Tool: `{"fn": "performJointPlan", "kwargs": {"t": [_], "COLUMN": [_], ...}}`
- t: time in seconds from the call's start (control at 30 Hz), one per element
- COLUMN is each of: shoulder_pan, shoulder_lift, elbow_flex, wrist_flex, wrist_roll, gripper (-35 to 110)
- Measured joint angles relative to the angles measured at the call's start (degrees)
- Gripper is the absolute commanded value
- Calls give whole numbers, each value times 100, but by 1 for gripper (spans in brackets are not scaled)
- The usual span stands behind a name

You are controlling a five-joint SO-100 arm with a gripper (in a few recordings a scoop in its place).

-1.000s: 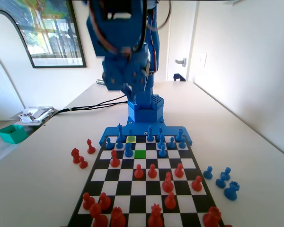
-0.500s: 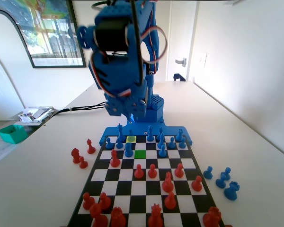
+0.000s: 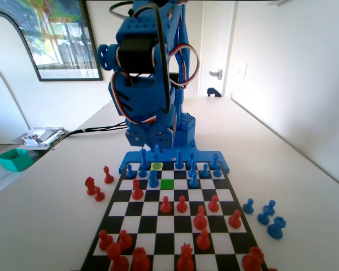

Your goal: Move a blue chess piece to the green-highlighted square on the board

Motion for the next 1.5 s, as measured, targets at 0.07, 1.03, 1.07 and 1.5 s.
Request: {"fn": "performJointPlan", "kwargs": {"t": [0.07, 1.03, 1.07, 1.5], "shoulder_pan": [0, 492, 492, 483], "shoulder_lift": [0, 237, 237, 237], "elbow_flex": [114, 932, 984, 1116], "wrist_flex": [-105, -624, -659, -879], "wrist_roll": [0, -229, -237, -237], "gripper": [10, 11, 11, 11]}}
